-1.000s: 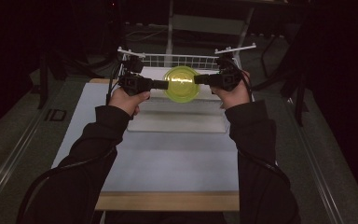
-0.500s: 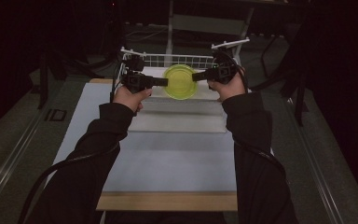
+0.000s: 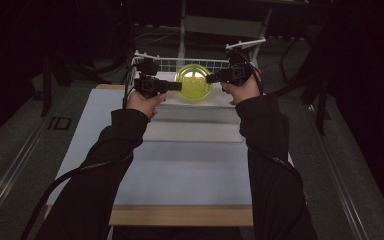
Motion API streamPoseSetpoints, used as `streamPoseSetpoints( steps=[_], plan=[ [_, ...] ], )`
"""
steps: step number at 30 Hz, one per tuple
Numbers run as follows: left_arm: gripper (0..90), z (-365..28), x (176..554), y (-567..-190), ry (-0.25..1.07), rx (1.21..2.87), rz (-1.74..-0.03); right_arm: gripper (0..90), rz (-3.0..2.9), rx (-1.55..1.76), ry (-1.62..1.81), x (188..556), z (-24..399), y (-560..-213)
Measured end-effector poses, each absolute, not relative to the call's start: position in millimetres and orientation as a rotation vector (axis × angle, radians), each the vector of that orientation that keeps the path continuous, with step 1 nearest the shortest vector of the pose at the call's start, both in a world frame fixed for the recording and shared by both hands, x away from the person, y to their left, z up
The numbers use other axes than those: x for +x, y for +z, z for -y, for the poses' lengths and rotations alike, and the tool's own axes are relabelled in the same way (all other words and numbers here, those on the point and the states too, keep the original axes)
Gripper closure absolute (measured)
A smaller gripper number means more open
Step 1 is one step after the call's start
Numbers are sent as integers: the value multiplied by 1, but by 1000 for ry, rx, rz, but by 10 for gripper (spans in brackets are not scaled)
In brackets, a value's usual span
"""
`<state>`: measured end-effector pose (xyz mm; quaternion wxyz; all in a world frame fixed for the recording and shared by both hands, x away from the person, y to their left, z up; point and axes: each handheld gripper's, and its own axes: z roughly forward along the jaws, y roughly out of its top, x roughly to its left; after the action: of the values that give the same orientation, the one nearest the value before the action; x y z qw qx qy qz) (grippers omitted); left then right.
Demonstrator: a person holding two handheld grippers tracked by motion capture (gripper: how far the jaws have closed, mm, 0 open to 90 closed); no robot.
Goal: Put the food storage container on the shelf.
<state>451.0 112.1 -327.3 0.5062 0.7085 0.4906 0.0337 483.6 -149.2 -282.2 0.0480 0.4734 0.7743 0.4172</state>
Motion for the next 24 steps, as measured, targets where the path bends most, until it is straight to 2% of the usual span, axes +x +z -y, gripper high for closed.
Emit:
streamPoseSetpoints(
  steps=[4,6,7,13,18,22,24],
  plan=[
    [731,-111,451,-328,84,1700,-1176,779,-2356,1474,1276,486,150,-282],
    [705,-110,452,-329,68,1697,-1162,658,-2366,1497,1289,489,150,-283],
    [694,-109,452,-328,76,1702,-1158,636,-2363,1496,1282,490,150,-283],
    [630,-106,454,-329,97,1692,-1164,596,-2309,1492,1274,492,145,-285],
    [535,-110,458,-329,127,1681,-1184,565,-2297,1525,1247,494,141,-289],
    [532,-111,460,-328,149,1694,-1185,544,-2293,1527,1210,495,139,-292],
    [497,-112,461,-328,184,1694,-1197,538,-2303,1537,1207,496,139,-295]
  ],
)
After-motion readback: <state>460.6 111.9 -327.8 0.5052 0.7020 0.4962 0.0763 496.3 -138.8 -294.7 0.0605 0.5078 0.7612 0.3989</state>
